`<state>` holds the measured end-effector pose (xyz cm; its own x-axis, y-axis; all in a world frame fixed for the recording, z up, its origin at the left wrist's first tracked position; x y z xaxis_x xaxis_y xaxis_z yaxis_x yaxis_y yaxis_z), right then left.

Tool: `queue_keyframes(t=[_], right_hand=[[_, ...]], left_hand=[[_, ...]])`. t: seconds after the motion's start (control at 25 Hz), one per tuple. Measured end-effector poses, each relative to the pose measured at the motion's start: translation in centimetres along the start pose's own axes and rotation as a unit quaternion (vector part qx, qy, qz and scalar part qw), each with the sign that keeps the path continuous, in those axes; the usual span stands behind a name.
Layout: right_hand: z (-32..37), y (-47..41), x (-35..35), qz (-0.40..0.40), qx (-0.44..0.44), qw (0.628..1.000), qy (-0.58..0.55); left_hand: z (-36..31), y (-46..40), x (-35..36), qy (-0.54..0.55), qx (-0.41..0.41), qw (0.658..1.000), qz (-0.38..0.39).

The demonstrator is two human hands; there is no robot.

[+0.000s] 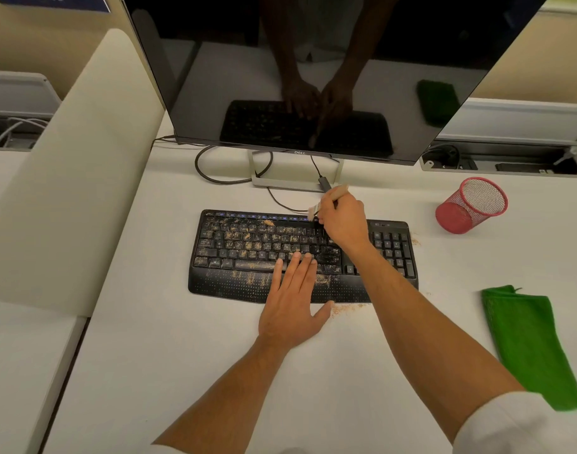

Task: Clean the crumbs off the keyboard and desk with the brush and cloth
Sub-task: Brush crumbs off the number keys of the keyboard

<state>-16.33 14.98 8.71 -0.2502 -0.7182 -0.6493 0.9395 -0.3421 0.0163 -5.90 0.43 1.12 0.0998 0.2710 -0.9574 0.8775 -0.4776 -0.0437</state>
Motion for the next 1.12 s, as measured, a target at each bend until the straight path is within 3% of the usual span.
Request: queue_keyframes(t=[0.64,0.8,0.92,1.12], right_hand=[[2.0,-0.3,2.0,0.043,-0.016,0.999,0.029],[2.2,0.1,1.7,0.014,-0.026,0.999,0.034],[1.8,0.0,2.0,0.036,-0.014,0.999,0.032],[1.4,0.3,1.6,-0.011,0.005,1.0,-0.001]], left_hand=[[0.0,0.0,0.0,-0.005,0.004,1.0,-0.002],[0.0,0.0,0.0,-0.008,0.003,1.0,0.002],[0.0,-0.1,-0.1,-0.001,0.002,1.0,-0.001],[0.1,-0.1,0.0,0.002,0.001,1.0,0.0]])
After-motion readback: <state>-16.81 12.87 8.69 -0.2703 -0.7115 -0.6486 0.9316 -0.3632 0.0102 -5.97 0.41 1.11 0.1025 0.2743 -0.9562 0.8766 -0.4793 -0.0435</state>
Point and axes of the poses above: each hand's wrist, its own y-axis away from the middle knuckle, its own x-axis out of the palm, z = x × y, the point moved 3 cm from there along -y, towards the middle knuckle, and after that the axes turned 3 degrees about -x, right-handed, at the moved point
